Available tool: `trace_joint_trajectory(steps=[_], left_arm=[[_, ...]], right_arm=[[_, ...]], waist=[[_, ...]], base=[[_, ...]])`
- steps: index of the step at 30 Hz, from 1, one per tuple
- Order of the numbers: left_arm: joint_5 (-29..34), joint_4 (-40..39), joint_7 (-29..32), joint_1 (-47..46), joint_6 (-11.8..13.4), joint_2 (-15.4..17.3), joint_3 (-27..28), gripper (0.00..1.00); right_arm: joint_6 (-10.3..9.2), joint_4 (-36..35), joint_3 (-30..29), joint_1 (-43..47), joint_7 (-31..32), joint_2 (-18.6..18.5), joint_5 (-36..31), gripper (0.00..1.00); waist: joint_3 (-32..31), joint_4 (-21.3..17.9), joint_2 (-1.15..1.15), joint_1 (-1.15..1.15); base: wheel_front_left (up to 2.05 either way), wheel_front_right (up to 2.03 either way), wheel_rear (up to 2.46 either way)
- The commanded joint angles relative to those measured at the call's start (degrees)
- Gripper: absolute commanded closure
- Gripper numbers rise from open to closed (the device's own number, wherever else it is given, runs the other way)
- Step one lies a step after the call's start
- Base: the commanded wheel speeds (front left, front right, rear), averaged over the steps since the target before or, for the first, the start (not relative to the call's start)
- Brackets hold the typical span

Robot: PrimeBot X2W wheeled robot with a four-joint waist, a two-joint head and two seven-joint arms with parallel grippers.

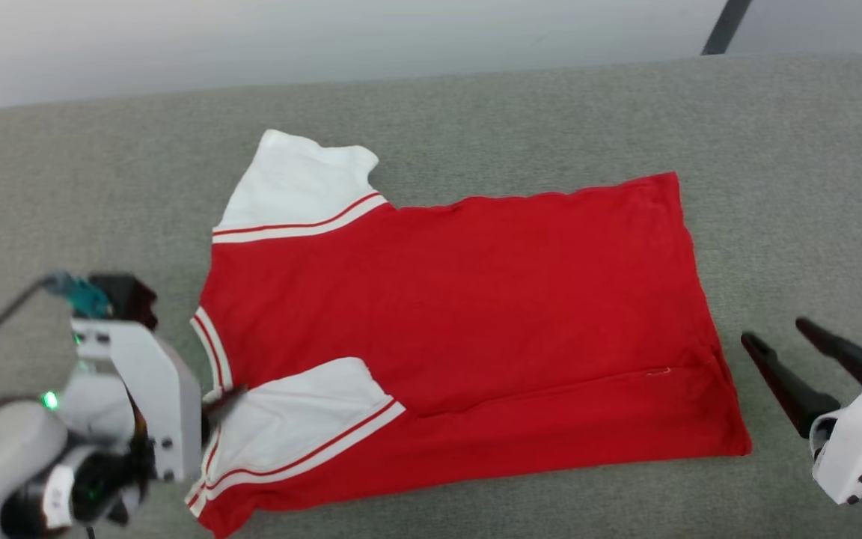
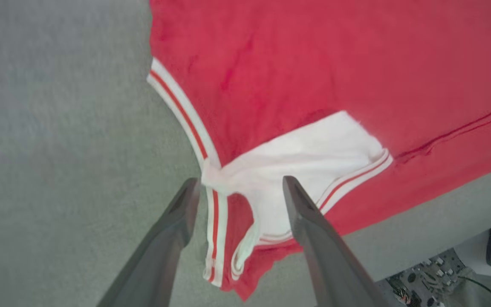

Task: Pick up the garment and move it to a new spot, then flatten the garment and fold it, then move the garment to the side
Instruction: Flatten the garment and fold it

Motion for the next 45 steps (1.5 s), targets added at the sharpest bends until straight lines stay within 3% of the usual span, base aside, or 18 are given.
trace_joint_trajectory(steps=[1, 4, 13, 19, 31, 45], left_arm=[[1.15, -0.31, -0.98, -1.42, -0.22, 0.03, 0.92, 0.00], [4.75, 0.24, -2.97, -4.58, -1.31, 0.30, 1.86, 0.00], [13.73, 10.40, -11.65, -15.13, -9.26, -5.00, 5.03, 0.00], [16.08, 20.48, -13.67, -21.56, -13.06, -8.54, 6.26, 0.00], [18.42, 37.97, -2.25, -33.25, -19.49, -9.87, 3.73, 0.00], [16.63, 49.12, 15.13, -36.67, -20.31, -12.32, -0.46, 0.00]], right_arm=[[-0.06, -0.79, 0.08, 0.22, -2.49, 0.31, -1.00, 0.00], [-0.06, -1.75, 0.95, -1.05, -8.56, 0.66, -2.60, 0.00], [-0.06, -1.25, 4.57, -5.39, -27.92, 1.12, -8.95, 0.00], [-0.06, -0.01, 6.40, -7.64, -34.86, 2.69, -11.28, 0.00], [-0.06, 1.61, 9.13, -10.22, -39.99, 5.12, -10.99, 0.00], [-0.06, 3.48, 10.50, -11.90, -41.69, 5.63, -9.07, 0.00]], waist=[[0.32, -0.92, 0.00, 0.00], [0.92, -2.22, 0.00, 0.00], [4.41, -6.26, 0.00, 0.00], [8.09, -9.30, 0.00, 0.00], [15.99, -14.30, 0.00, 0.00], [19.11, -15.73, 0.00, 0.00]], base=[[0.00, 0.00, 0.00], [0.00, 0.00, 0.00], [0.00, 0.00, 0.00], [0.00, 0.00, 0.00], [0.00, 0.00, 0.00], [0.00, 0.00, 0.00]])
